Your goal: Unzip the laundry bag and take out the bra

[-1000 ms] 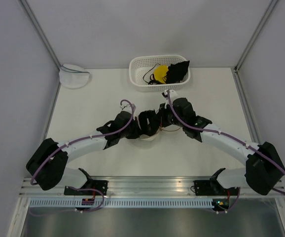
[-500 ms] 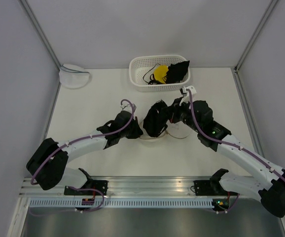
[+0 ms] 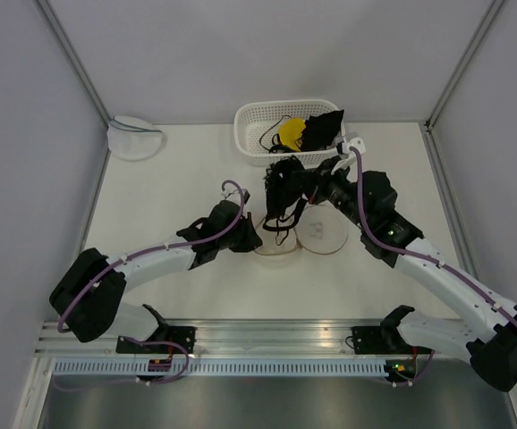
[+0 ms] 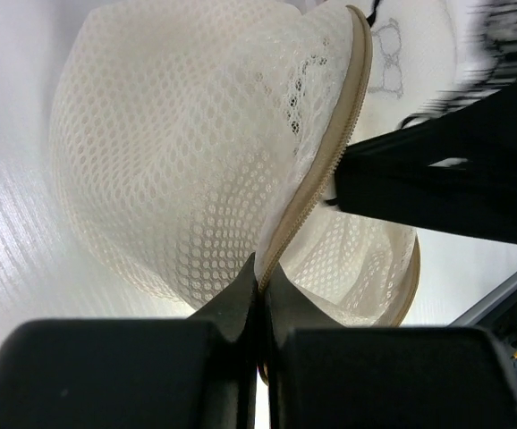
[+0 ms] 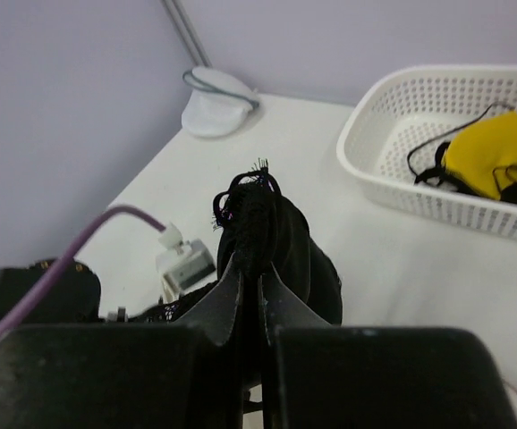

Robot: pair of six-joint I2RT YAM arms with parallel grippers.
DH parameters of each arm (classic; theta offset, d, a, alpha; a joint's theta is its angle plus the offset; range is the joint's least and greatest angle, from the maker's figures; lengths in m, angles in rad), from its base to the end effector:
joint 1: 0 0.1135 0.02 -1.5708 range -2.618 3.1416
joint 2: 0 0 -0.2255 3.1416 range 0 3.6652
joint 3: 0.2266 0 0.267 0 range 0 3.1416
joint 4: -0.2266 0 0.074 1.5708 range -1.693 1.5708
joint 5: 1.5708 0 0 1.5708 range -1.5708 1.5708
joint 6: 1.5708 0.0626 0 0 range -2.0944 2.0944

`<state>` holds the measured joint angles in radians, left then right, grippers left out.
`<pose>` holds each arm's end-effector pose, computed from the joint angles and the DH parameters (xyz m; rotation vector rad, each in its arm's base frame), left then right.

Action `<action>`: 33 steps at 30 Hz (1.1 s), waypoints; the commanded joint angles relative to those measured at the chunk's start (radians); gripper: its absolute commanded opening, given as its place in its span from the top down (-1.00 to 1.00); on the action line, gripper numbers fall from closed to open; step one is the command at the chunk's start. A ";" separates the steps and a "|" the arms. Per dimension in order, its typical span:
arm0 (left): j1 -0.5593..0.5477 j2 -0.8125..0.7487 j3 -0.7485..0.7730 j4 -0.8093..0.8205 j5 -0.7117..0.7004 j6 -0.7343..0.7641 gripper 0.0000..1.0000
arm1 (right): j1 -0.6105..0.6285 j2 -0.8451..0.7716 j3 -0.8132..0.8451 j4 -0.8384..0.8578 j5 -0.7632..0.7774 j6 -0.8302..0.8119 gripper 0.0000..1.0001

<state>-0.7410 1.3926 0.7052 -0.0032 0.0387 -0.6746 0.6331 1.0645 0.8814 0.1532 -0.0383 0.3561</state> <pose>0.2377 -0.2208 0.1297 0.1010 2.3845 -0.7658 0.2516 0.1876 0.3182 -0.2596 1.6388 0.7922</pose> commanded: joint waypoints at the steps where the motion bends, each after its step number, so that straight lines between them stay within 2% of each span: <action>1: 0.002 0.005 0.022 0.042 0.032 -0.019 0.96 | -0.013 0.028 0.138 0.028 0.075 -0.061 0.99; 6: 0.002 -0.003 0.020 0.046 0.043 -0.020 0.96 | -0.048 0.115 0.198 0.066 0.132 -0.084 0.99; 9: 0.002 -0.013 0.019 0.046 0.046 -0.017 0.95 | -0.090 0.239 0.293 0.057 0.137 -0.103 0.99; 15: 0.002 -0.007 0.020 0.057 0.063 -0.014 0.95 | -0.176 0.535 0.559 0.091 0.098 -0.111 0.99; 20: 0.000 -0.006 0.017 0.069 0.086 -0.019 0.95 | -0.222 0.808 0.891 0.055 0.055 -0.071 0.99; 24: 0.000 -0.018 0.010 0.072 0.090 -0.019 0.95 | -0.257 0.923 1.050 0.075 0.009 -0.046 0.99; 29: 0.000 -0.021 0.007 0.074 0.093 -0.019 0.96 | -0.271 1.061 1.246 0.068 0.028 -0.051 0.99; 33: 0.000 -0.023 0.001 0.077 0.092 -0.022 0.95 | -0.285 1.196 1.408 -0.028 0.066 -0.049 0.98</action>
<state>-0.7410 1.3941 0.7048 0.0338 0.1143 -0.6746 0.3553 2.1857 2.1754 0.1604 0.0067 0.2958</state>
